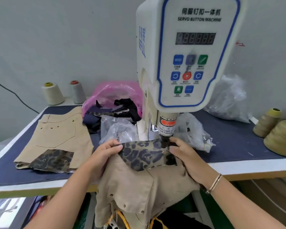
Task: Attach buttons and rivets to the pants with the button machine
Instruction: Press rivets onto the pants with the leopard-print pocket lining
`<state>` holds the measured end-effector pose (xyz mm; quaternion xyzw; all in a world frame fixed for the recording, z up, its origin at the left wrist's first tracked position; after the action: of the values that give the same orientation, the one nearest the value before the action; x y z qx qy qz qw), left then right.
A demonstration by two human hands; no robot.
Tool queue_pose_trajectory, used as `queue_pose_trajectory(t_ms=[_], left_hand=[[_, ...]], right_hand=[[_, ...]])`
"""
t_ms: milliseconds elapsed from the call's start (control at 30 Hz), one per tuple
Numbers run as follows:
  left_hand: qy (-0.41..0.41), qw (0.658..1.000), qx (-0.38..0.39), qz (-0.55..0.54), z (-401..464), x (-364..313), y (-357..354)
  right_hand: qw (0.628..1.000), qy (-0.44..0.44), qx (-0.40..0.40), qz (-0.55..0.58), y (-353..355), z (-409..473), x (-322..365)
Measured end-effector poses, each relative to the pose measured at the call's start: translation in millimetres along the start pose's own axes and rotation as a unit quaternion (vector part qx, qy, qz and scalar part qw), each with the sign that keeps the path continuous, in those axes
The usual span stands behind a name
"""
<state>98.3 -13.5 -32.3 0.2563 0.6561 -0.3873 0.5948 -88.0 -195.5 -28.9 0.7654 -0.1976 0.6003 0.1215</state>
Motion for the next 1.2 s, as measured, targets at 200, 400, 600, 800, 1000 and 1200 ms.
queue_pose_trajectory(t_ms=[200, 400, 600, 800, 1000, 1200], left_hand=[[-0.007, 1.000, 0.003, -0.011, 2.2, -1.1, -0.8], [-0.015, 0.996, -0.011, -0.084, -1.3, -0.3, 4.2], [-0.010, 0.993, -0.001, -0.122, -2.2, 1.5, 7.8], [-0.016, 0.996, -0.020, -0.088, -0.6, 2.6, 8.9], [-0.032, 0.994, -0.038, -0.099, 1.3, 2.7, 8.6], [-0.026, 0.990, 0.007, -0.136, 0.3, 2.2, 9.2]], right_hand=[[0.998, -0.002, 0.064, -0.022, 7.3, 0.5, -4.7], [0.992, 0.057, 0.064, 0.091, 5.9, 9.9, -2.3], [0.980, 0.085, 0.067, 0.168, 0.8, 12.6, -7.6], [0.984, 0.058, 0.057, 0.160, 0.0, 11.3, -12.6], [0.985, 0.053, 0.038, 0.159, -0.7, 11.8, -11.7], [0.980, 0.054, 0.071, 0.176, -0.3, 9.8, -13.7]])
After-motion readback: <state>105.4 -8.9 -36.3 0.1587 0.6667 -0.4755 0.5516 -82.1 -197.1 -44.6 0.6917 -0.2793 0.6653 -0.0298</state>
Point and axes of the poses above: each hand's wrist, its own z-axis towards the middle knuckle, its own y-axis out of the back of the hand, x = y × z, the point moved 3 cm from there along z, towards the middle knuckle, and after that the axes turned 12 degrees about -y, right-handed, at the moved point
